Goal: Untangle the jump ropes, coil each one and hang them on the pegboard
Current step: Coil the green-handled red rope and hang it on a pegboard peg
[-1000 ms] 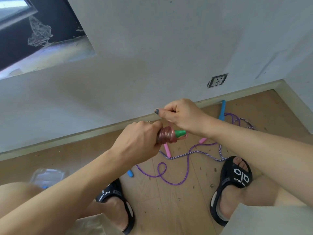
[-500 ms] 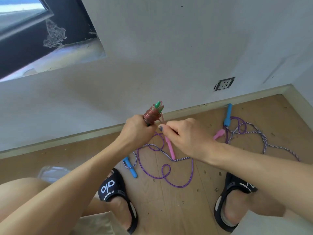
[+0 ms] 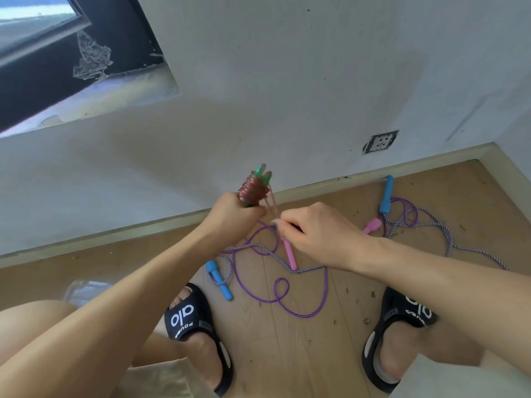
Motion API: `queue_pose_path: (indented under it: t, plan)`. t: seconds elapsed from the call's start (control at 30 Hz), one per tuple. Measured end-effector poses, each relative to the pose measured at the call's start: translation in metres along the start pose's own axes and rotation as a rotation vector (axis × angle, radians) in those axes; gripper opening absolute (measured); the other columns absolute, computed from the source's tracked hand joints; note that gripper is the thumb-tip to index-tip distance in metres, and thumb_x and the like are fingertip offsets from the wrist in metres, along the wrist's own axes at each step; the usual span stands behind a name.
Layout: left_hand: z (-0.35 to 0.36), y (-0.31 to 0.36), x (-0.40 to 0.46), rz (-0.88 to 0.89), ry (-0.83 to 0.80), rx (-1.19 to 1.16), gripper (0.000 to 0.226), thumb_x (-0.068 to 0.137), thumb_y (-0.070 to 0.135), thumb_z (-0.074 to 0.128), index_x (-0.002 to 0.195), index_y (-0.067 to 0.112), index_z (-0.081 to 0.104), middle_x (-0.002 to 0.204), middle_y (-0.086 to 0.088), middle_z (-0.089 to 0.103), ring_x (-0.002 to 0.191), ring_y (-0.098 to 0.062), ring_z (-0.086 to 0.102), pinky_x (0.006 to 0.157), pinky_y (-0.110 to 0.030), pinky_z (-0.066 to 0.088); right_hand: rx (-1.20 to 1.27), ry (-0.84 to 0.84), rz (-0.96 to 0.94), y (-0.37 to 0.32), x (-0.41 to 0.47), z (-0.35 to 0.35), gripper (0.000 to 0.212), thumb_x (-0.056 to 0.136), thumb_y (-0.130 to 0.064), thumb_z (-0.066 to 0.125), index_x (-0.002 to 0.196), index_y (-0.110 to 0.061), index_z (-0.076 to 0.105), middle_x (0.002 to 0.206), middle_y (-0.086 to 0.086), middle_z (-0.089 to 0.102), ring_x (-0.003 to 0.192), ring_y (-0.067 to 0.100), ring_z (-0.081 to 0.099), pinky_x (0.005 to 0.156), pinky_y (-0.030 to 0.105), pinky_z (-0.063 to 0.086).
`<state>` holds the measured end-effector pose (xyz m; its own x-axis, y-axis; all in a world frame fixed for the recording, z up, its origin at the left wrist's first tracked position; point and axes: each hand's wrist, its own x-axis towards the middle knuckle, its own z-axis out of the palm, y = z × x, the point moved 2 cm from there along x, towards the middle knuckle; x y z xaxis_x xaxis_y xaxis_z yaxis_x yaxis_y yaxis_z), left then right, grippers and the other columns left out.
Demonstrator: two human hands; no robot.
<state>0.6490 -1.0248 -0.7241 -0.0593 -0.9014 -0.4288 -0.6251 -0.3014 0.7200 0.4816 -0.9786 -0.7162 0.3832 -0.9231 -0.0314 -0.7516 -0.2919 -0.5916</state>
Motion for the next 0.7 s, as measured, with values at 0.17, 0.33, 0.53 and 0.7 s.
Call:
queue_pose_path:
  t: [0.17, 0.33, 0.53, 0.7]
  plan:
    - [0.003, 0.007, -0.013, 0.007, -0.239, -0.211, 0.030, 0.087, 0.012, 0.067, 0.066, 0.018, 0.046, 0.053, 0.001, 0.037, 0.046, -0.015, 0.027, 0.044, -0.023, 0.022, -0.353, -0.132, 0.145, 0.036, 0.012, -0.007, 0.035, 0.106, -0.042, 0.028, 0.083, -0.025, 0.047, 0.062, -0.009, 0.044, 0.072, 0.028, 0.057, 0.057, 0.033, 0.032]
    - [0.015, 0.013, -0.038, 0.371, -0.448, 0.292, 0.033, 0.083, 0.023, 0.073, 0.057, 0.035, 0.057, 0.052, 0.010, 0.044, 0.050, -0.012, 0.036, 0.050, -0.025, 0.033, -0.492, -0.083, 0.077, 0.049, 0.024, -0.017, 0.037, 0.106, -0.043, 0.031, 0.110, -0.023, 0.062, 0.091, 0.008, 0.068, 0.083, 0.032, 0.064, 0.063, 0.032, 0.037]
    - [0.036, 0.002, -0.060, 0.538, -0.560, 0.605, 0.031, 0.086, 0.035, 0.066, 0.067, 0.014, 0.055, 0.055, 0.001, 0.055, 0.050, -0.015, 0.050, 0.052, -0.031, 0.047, -0.500, 0.010, -0.190, 0.028, 0.029, -0.012, 0.034, 0.104, -0.047, 0.034, 0.092, -0.021, 0.053, 0.069, 0.002, 0.054, 0.062, 0.033, 0.055, 0.053, 0.031, 0.031]
    - [0.033, 0.011, -0.066, 0.564, -0.546, 0.490, 0.036, 0.087, 0.029, 0.068, 0.060, 0.014, 0.048, 0.049, 0.002, 0.048, 0.047, -0.016, 0.041, 0.048, -0.028, 0.038, -0.472, 0.031, -0.179, 0.028, 0.029, -0.006, 0.034, 0.104, -0.045, 0.039, 0.090, -0.018, 0.054, 0.071, 0.006, 0.062, 0.060, 0.034, 0.058, 0.052, 0.030, 0.028]
